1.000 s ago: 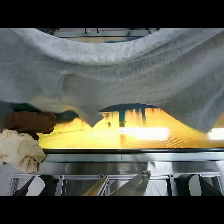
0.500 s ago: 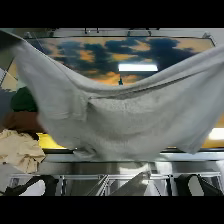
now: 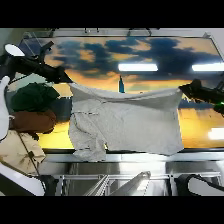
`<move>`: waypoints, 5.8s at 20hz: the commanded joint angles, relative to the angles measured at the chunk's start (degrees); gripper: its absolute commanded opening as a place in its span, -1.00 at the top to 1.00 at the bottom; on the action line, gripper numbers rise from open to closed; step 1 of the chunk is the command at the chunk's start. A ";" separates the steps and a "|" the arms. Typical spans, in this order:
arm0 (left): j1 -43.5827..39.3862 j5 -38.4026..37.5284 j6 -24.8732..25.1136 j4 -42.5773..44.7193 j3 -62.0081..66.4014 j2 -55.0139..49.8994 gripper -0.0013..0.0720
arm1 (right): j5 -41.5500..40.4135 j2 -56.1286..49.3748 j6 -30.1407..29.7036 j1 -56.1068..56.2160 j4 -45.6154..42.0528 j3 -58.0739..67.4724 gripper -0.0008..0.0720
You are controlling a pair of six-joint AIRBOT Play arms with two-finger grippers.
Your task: Fold the shirts.
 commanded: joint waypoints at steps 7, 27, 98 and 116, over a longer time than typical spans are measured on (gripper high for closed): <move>0.20 8.92 -4.13 1.16 10.21 -7.65 0.90 | 2.54 -18.27 -2.84 -3.26 3.34 19.39 0.95; -0.48 -15.12 -10.56 11.69 2.43 -7.26 0.17 | 13.84 -11.45 8.79 -11.67 -35.91 16.02 0.16; 14.97 0.48 9.62 -18.62 -55.80 28.35 0.90 | 32.57 0.57 17.14 -21.11 -27.80 -4.90 0.94; -0.85 5.66 5.92 -24.26 -6.88 -4.98 -0.36 | 8.15 -13.51 -2.80 -10.23 -16.57 10.45 -0.49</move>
